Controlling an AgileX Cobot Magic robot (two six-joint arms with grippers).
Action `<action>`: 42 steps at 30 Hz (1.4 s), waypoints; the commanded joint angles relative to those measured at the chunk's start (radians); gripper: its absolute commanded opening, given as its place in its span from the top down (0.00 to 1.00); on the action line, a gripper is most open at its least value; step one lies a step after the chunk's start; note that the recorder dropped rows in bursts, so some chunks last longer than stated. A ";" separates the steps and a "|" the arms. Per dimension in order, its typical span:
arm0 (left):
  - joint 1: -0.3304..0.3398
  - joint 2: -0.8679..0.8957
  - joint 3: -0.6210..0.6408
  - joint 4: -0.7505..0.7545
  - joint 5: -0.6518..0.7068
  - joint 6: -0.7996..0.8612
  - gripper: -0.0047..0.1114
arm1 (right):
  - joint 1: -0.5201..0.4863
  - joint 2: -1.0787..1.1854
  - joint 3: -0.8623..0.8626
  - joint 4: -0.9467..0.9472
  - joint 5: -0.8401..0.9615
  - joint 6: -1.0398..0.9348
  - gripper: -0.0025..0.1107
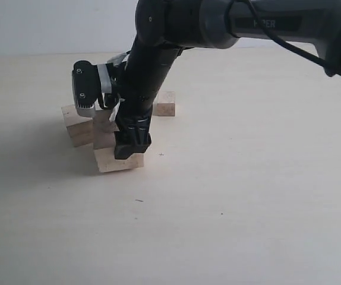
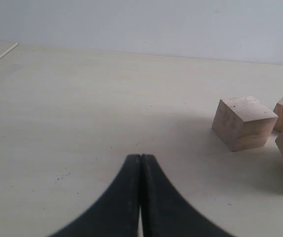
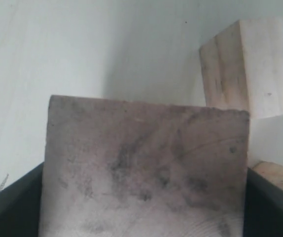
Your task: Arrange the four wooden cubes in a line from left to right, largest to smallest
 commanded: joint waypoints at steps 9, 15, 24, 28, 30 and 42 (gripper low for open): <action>0.002 -0.006 0.003 -0.001 -0.007 -0.003 0.96 | -0.015 0.053 -0.010 0.046 0.008 -0.005 0.98; 0.002 -0.006 0.003 -0.001 -0.007 -0.003 0.96 | -0.045 0.055 -0.010 0.000 0.011 0.033 0.98; 0.002 -0.006 0.003 -0.001 -0.007 -0.003 0.96 | -0.073 0.059 -0.008 0.018 0.025 0.033 0.98; 0.002 -0.006 0.003 -0.001 -0.007 -0.003 0.96 | -0.075 0.061 -0.008 0.031 0.004 0.031 0.98; 0.002 -0.006 0.003 -0.001 -0.007 -0.003 0.96 | -0.075 0.061 -0.008 0.031 -0.005 0.031 0.98; 0.002 -0.006 0.003 -0.001 -0.007 -0.003 0.96 | -0.075 0.061 -0.008 0.031 -0.010 0.033 0.62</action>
